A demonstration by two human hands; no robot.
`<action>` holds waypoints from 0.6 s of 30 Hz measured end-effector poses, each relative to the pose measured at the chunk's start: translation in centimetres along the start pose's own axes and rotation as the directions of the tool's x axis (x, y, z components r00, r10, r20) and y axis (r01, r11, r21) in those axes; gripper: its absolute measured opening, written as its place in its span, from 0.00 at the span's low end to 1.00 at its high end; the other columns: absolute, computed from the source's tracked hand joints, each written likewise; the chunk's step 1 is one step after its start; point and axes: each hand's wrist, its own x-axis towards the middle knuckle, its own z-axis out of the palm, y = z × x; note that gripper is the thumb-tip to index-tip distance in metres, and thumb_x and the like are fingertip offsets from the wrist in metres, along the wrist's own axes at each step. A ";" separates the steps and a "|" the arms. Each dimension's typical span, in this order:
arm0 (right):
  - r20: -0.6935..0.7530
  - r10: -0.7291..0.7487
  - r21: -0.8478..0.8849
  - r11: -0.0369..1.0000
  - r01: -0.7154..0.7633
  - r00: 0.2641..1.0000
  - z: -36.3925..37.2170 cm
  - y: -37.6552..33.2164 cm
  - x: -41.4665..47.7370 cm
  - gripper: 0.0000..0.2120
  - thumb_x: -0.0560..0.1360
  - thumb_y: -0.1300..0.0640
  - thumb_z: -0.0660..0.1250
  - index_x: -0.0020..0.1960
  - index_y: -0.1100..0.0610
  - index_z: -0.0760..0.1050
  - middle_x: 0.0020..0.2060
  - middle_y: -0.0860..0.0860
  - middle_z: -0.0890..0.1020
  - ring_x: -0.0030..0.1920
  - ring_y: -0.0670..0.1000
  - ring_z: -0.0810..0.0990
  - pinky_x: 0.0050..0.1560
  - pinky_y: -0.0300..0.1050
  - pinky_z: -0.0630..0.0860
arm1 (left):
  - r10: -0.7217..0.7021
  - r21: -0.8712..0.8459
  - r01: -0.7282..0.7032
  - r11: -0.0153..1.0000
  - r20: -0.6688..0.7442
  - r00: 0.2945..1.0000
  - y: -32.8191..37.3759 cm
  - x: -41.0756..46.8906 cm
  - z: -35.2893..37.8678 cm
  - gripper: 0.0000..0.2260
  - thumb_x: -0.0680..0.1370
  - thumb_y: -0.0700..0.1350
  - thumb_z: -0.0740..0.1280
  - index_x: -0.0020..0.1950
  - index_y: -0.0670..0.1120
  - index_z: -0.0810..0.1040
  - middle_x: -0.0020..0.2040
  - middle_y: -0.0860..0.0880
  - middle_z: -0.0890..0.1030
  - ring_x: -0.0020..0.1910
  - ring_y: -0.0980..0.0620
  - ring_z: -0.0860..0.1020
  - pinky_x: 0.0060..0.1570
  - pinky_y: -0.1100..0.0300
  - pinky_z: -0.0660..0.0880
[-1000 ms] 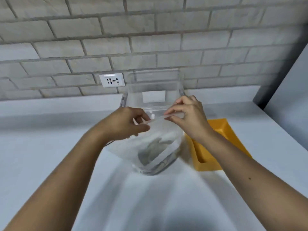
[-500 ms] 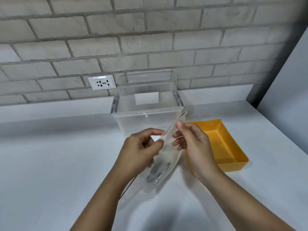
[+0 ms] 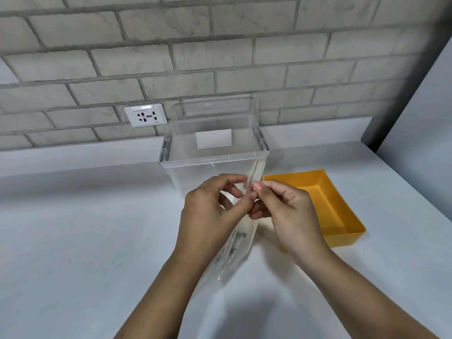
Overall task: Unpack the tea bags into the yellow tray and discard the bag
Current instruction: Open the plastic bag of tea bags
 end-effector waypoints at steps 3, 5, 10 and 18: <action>0.013 -0.020 -0.008 1.000 0.020 1.000 -0.4 -0.2 0.0 0.08 0.79 0.60 0.65 0.47 0.59 0.82 0.39 0.53 0.84 0.36 0.51 0.83 0.40 0.45 0.81 | 0.154 0.188 -0.144 0.972 -0.041 0.987 -0.2 -0.1 0.1 0.07 0.75 0.54 0.72 0.51 0.57 0.86 0.42 0.60 0.83 0.39 0.61 0.79 0.35 0.71 0.71; -0.003 -0.011 0.038 0.999 0.011 1.000 -0.6 -0.4 0.0 0.08 0.79 0.60 0.65 0.46 0.61 0.81 0.40 0.54 0.84 0.36 0.52 0.83 0.39 0.46 0.81 | 0.181 0.183 -0.167 0.969 -0.058 0.982 -0.2 -0.3 0.0 0.05 0.76 0.49 0.73 0.49 0.56 0.87 0.42 0.60 0.84 0.38 0.61 0.79 0.35 0.73 0.70; -0.037 0.012 0.170 0.985 -0.006 0.999 -0.5 -0.3 0.1 0.06 0.75 0.62 0.69 0.46 0.66 0.79 0.38 0.59 0.84 0.35 0.53 0.82 0.37 0.44 0.80 | -0.035 -0.043 0.035 0.998 0.009 0.999 0.6 -0.8 0.3 0.04 0.74 0.44 0.73 0.42 0.53 0.85 0.39 0.62 0.84 0.36 0.61 0.79 0.36 0.74 0.70; 0.101 -0.085 0.082 0.994 0.077 0.991 -0.6 0.2 0.2 0.07 0.76 0.58 0.66 0.44 0.62 0.78 0.36 0.53 0.82 0.37 0.51 0.82 0.41 0.44 0.80 | -0.128 -0.159 0.117 0.980 -0.062 0.990 1.0 -0.9 0.1 0.04 0.76 0.46 0.73 0.43 0.53 0.86 0.38 0.60 0.85 0.39 0.60 0.81 0.43 0.67 0.76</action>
